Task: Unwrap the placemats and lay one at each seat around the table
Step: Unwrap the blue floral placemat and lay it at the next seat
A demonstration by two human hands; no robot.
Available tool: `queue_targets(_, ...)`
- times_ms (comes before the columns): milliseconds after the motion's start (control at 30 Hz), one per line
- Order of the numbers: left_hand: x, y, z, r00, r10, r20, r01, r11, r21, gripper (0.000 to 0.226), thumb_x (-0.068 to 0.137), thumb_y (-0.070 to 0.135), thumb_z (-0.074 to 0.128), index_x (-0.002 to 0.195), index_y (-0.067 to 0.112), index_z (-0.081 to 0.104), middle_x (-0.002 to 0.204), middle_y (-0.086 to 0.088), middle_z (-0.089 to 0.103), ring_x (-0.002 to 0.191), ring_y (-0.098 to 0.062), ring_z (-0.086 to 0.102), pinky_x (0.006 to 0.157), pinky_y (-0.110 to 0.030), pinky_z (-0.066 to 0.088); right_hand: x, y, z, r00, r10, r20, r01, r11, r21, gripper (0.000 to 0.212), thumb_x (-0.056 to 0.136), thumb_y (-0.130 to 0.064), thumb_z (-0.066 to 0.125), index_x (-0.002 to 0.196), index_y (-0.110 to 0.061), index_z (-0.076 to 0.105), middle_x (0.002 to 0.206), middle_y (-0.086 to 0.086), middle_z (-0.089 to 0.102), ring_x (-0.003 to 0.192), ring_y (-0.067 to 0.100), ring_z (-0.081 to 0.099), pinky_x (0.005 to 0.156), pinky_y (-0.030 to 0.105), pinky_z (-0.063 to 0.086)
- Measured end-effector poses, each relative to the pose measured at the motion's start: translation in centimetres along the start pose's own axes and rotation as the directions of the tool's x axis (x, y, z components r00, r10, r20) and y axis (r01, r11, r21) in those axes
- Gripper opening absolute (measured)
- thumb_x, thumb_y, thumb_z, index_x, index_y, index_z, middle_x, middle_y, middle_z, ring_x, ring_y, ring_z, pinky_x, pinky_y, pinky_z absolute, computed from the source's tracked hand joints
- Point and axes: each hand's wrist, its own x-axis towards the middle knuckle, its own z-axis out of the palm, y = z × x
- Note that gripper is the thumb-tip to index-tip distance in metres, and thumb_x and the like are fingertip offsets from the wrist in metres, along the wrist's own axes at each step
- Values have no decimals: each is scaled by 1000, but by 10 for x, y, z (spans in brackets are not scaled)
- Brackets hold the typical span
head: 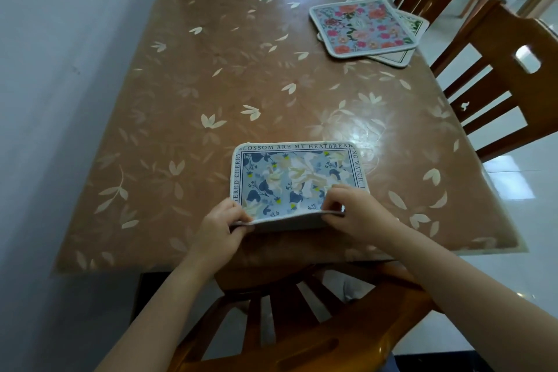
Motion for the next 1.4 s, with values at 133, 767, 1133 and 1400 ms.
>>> queue_targets(133, 36, 24, -22, 987, 92, -133, -89, 996, 31, 13, 72, -7, 68, 76, 5, 64, 80, -3, 57, 82, -17, 56, 69, -24, 47, 14, -12, -30, 988, -27, -154, 28, 1000, 2, 10, 77, -6, 67, 76, -10, 59, 83, -1, 53, 76, 17, 53, 68, 26, 45)
queue_targets(767, 130, 98, -48, 657, 377, -653, -473, 880, 33, 23, 74, -6, 65, 80, 16, 59, 85, -1, 47, 81, -5, 52, 70, -15, 44, 28, -64, -112, 482, -223, -848, 199, 970, -142, 11, 72, 8, 68, 70, 3, 59, 75, 21, 60, 65, 28, 57, 54, 33, 50)
queue_targets(1133, 58, -12, 1, 985, 79, -152, -32, 956, 291, 28, 65, 4, 78, 91, 4, 69, 92, -16, 64, 89, -36, 58, 81, -46, 44, 80, -47, 69, 942, 263, -210, -198, 938, 286, 4, 72, -3, 63, 73, -7, 63, 82, 11, 66, 82, 24, 58, 62, 20, 31)
queue_targets(1400, 19, -48, -6, 959, -139, -248, 201, 949, 242, 34, 72, -11, 55, 102, 4, 63, 104, -15, 61, 99, -33, 52, 87, -46, 40, 105, -93, 135, 957, 289, -11, -258, 870, 420, 11, 80, -11, 61, 90, -9, 65, 94, 9, 68, 84, 18, 58, 69, 19, 39)
